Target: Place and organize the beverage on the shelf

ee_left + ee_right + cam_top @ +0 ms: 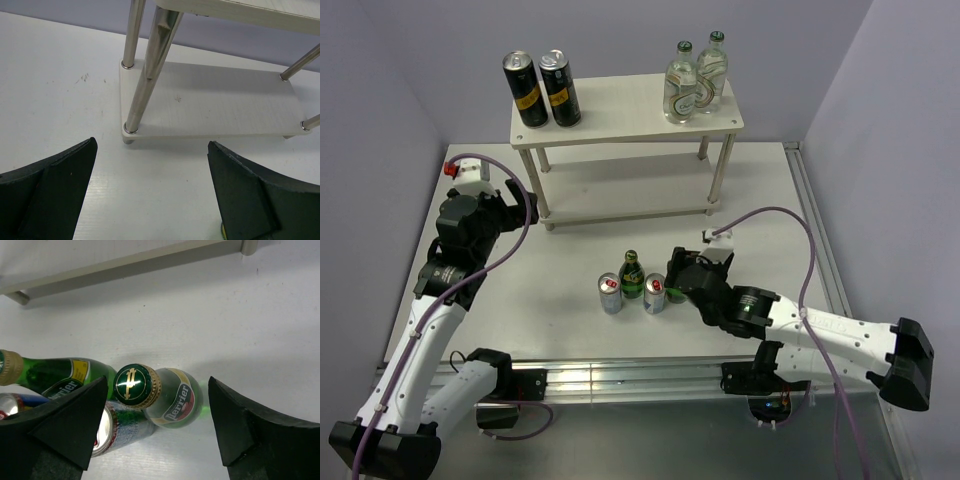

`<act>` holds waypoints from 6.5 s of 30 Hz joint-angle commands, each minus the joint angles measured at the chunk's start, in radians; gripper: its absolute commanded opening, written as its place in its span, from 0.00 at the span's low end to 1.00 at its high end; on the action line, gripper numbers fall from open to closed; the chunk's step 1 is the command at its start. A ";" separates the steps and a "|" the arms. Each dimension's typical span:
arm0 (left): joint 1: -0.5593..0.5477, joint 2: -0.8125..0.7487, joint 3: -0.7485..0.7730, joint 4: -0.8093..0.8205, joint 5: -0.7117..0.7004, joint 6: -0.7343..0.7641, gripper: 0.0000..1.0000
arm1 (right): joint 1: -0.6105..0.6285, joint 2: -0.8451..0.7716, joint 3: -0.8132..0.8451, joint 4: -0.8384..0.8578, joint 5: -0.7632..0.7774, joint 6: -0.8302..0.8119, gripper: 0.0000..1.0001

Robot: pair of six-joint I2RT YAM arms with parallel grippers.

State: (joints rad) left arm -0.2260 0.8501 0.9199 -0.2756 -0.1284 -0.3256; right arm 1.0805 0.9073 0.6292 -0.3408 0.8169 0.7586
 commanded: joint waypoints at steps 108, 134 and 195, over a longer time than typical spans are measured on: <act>-0.004 -0.002 0.016 0.016 0.021 0.025 0.99 | -0.545 0.754 0.623 0.600 -0.154 -0.558 0.91; 0.004 -0.006 0.014 0.012 -0.023 0.028 0.99 | 0.009 0.311 0.221 0.384 -0.203 -0.254 0.89; 0.004 0.006 0.011 0.016 -0.010 0.025 0.99 | -0.340 0.556 0.630 0.511 -0.183 -0.521 0.00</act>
State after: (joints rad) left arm -0.2276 0.8497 0.9199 -0.2760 -0.1371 -0.3153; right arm 0.7742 1.4551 1.1545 0.0120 0.6613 0.2615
